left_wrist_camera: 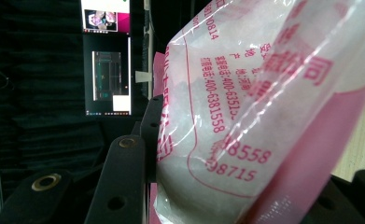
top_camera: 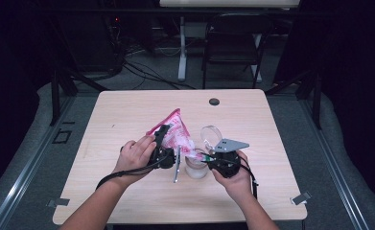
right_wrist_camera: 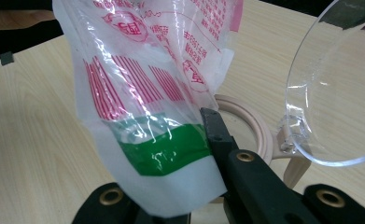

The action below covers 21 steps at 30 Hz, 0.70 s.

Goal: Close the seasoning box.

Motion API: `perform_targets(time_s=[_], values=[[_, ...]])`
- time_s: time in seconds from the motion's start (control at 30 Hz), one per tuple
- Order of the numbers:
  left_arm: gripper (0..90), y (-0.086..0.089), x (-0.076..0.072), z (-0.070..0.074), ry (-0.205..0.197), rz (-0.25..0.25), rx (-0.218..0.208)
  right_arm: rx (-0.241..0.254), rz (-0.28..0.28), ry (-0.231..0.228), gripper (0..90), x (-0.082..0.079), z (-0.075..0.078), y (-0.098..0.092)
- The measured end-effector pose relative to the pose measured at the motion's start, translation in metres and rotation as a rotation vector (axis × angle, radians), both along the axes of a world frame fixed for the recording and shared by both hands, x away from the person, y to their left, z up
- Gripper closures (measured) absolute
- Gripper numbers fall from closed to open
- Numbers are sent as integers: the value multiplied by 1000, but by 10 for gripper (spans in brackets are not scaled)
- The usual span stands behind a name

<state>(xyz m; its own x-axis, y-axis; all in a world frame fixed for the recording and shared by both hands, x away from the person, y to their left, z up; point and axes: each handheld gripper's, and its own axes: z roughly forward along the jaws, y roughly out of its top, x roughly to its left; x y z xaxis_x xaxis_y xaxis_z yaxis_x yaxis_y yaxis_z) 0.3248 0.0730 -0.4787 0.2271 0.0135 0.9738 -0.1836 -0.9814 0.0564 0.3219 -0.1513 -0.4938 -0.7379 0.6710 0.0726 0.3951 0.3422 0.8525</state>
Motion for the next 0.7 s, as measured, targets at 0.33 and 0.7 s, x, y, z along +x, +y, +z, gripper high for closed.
perform_targets(time_s=[0.33, 0.7], values=[[643, -1, -2, 1, 5, 11, 24, -12, -2, 3, 900, 1, -1, 0], [641, -2, -3, 4, -15, 5, 24, -18, 2, 7, 900, 1, -2, 1]])
